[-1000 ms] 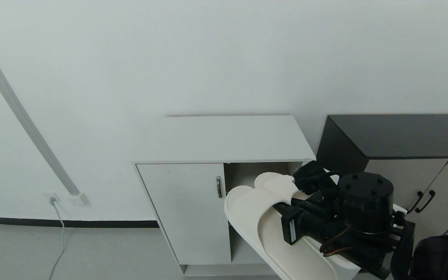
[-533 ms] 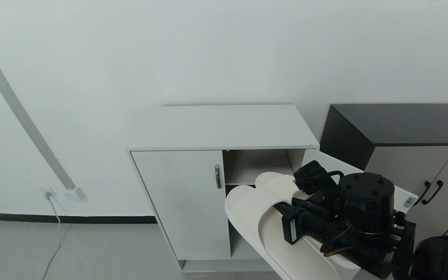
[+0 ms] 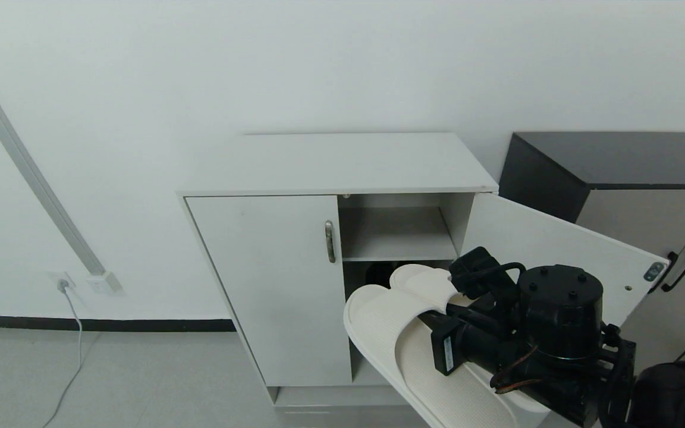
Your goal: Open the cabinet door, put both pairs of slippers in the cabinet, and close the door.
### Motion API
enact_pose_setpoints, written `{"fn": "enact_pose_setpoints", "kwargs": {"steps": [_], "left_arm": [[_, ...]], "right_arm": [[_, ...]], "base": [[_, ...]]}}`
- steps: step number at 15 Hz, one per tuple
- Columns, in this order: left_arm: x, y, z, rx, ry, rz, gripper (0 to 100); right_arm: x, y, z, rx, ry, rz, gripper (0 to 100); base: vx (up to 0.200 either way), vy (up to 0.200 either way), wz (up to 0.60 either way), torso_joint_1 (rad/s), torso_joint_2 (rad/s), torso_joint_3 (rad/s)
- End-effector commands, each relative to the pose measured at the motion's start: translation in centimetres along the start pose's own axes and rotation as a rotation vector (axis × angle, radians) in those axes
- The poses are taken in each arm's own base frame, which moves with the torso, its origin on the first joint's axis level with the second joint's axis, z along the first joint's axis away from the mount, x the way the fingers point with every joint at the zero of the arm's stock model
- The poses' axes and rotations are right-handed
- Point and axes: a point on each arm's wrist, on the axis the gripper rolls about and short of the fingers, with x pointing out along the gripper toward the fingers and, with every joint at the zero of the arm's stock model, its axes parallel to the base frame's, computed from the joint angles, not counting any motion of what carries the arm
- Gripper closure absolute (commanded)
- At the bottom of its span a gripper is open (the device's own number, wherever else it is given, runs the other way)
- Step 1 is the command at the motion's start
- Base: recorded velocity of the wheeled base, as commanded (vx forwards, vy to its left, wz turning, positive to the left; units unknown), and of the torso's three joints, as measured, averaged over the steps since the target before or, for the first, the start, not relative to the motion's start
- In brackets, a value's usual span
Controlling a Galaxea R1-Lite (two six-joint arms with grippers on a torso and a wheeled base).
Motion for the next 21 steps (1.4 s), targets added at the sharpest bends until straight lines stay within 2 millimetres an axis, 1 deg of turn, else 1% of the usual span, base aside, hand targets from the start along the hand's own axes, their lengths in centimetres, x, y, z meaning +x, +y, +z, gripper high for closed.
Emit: {"fn": "enact_pose_setpoints", "kwargs": {"steps": [1, 8, 13, 18, 21], "left_arm": [[0.01, 0.0, 0.01, 0.0, 0.001, 0.001, 100], [0.01, 0.0, 0.01, 0.0, 0.001, 0.001, 100], [0.01, 0.0, 0.01, 0.0, 0.001, 0.002, 100], [0.01, 0.0, 0.01, 0.001, 0.001, 0.001, 100], [0.01, 0.0, 0.01, 0.001, 0.001, 0.002, 100]], "right_arm": [[0.0, 0.01, -0.01, 0.0, 0.0, 0.001, 100], [-0.01, 0.06, -0.01, -0.002, 0.0, 0.002, 100], [0.04, 0.06, -0.14, -0.001, -0.002, 0.002, 100], [0.32, 0.08, -0.49, -0.003, -0.002, 0.001, 100], [0.35, 0.09, -0.53, -0.003, 0.0, 0.002, 100]], "base": [[0.0, 0.0, 0.0, -0.183, 0.52, 0.31], [0.0, 0.0, 0.0, -0.163, 0.48, 0.324], [0.0, 0.0, 0.0, -0.111, 0.46, 0.352], [0.0, 0.0, 0.0, -0.039, 0.44, 0.393], [0.0, 0.0, 0.0, 0.002, 0.15, 0.134]]}}
